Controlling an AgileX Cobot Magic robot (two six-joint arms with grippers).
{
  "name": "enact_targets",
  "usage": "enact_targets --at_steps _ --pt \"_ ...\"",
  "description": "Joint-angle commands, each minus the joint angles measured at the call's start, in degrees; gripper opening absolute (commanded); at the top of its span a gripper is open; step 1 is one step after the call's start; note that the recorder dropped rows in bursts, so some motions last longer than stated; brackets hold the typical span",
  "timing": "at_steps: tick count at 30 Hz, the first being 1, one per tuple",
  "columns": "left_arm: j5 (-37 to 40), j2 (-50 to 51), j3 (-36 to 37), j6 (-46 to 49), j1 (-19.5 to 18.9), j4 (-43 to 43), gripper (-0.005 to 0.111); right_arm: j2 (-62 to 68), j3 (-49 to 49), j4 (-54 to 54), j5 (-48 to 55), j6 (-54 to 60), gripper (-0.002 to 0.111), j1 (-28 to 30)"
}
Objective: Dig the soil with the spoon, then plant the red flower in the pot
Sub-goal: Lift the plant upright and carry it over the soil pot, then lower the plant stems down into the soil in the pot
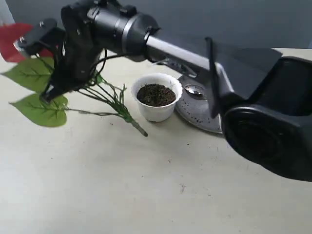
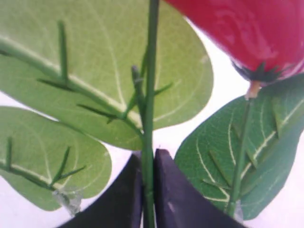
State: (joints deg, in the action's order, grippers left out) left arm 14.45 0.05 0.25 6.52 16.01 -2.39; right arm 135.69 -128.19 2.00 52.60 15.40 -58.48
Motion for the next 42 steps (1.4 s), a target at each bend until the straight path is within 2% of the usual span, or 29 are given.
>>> enact_targets --at_steps 1,9,11,15,19,23,28,31,35,38,42 --pt "-0.7 -0.1 -0.2 -0.1 0.2 0.1 0.000 -6.4 -0.1 0.0 -5.9 -2.1 -0.001 0.5" --pt "-0.7 -0.1 -0.2 -0.1 0.2 0.1 0.000 -10.5 1.9 -4.7 -9.2 -6.9 -0.001 2.0" --pt "-0.7 -0.1 -0.2 -0.1 0.2 0.1 0.000 -12.3 5.2 -7.4 -10.6 -8.2 -0.001 2.0" --pt "-0.7 -0.1 -0.2 -0.1 0.2 0.1 0.000 -19.7 17.9 -12.2 -18.2 -12.8 -0.001 2.9" --pt "-0.7 -0.1 -0.2 -0.1 0.2 0.1 0.000 -28.3 33.5 -15.5 -31.1 -18.0 -0.001 4.9" --pt "-0.7 -0.1 -0.2 -0.1 0.2 0.1 0.000 -37.2 52.1 -15.0 -56.7 -20.6 -0.001 9.0" --pt "-0.7 -0.1 -0.2 -0.1 0.2 0.1 0.000 -39.2 65.7 -11.8 -81.2 -18.3 -0.001 13.1" --pt "-0.7 -0.1 -0.2 -0.1 0.2 0.1 0.000 -36.5 68.8 -8.4 -94.3 -16.5 -0.001 14.7" --pt "-0.7 -0.1 -0.2 -0.1 0.2 0.1 0.000 -30.6 68.8 -5.3 -103.8 -13.2 -0.001 16.2" --pt "-0.7 -0.1 -0.2 -0.1 0.2 0.1 0.000 -26.6 68.8 -5.0 -109.6 -7.3 -0.001 16.2" --pt "-0.7 -0.1 -0.2 -0.1 0.2 0.1 0.000 -22.9 68.4 -4.2 -111.4 -5.1 -0.001 16.8"
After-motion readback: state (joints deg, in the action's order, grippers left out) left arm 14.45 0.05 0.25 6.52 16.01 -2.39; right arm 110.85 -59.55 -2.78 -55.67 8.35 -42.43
